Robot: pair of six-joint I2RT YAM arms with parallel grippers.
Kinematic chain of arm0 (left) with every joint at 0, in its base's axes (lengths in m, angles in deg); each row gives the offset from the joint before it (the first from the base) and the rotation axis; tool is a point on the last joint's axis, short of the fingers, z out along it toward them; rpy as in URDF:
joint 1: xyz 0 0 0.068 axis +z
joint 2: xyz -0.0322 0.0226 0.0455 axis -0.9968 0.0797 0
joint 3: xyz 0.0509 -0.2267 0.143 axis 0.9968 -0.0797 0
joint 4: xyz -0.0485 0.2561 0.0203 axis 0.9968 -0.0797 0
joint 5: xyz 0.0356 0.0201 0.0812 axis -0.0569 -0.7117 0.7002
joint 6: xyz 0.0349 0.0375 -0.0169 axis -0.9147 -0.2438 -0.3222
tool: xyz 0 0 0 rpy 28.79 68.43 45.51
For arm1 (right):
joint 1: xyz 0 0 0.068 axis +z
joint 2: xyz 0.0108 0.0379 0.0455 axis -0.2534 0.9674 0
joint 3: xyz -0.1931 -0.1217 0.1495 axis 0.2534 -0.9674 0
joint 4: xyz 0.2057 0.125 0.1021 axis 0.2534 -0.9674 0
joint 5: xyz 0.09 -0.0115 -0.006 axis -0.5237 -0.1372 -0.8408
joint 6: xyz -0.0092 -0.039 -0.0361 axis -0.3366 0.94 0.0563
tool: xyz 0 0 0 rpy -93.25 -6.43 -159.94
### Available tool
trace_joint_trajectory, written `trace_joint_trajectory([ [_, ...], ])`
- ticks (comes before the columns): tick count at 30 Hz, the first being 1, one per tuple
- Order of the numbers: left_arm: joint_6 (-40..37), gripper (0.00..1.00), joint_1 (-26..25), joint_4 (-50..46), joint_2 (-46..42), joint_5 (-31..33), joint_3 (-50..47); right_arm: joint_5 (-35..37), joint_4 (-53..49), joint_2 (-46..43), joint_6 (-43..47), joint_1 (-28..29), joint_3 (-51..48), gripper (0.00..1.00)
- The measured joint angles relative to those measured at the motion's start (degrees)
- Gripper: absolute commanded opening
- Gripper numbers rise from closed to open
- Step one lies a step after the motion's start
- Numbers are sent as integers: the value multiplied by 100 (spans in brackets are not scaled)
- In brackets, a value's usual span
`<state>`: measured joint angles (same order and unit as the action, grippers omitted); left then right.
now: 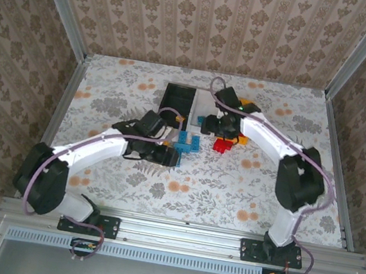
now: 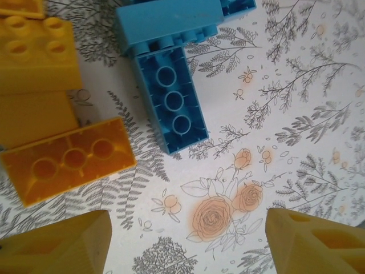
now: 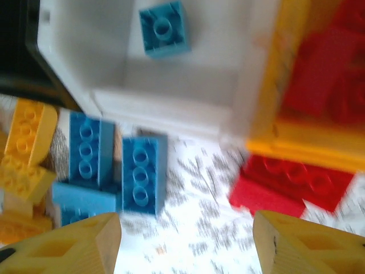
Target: Sort the legos into containers by color
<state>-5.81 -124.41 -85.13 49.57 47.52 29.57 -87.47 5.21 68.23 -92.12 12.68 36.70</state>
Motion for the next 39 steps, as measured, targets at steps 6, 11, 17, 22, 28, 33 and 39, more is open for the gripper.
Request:
trace_joint_trajectory([
  [6, -2, 64, -313, -186, 905, 442, 640, -22, 354, -1191, -203, 0, -1484, 64],
  [11, -52, 60, -522, -448, 1517, 726, 1241, -17, 433, -1679, -299, -11, -2315, 65],
  [17, -151, 58, -654, -846, 2022, 1115, 1714, -20, 479, -1912, -352, -11, -2590, 65],
  [22, -210, 58, -693, -1095, 2284, 1364, 1864, -26, 581, -1915, -369, -11, -2590, 65],
  [28, -264, 56, -713, -1174, 2472, 1423, 1952, -48, 632, -1915, -396, -11, -2590, 65],
  [33, -308, 49, -715, -1187, 2612, 1421, 2090, -118, 634, -1915, -463, -11, -2605, 65],
  [39, -354, 41, -745, -1185, 2800, 1423, 2184, -131, 632, -1915, -492, -11, -2656, 65],
])
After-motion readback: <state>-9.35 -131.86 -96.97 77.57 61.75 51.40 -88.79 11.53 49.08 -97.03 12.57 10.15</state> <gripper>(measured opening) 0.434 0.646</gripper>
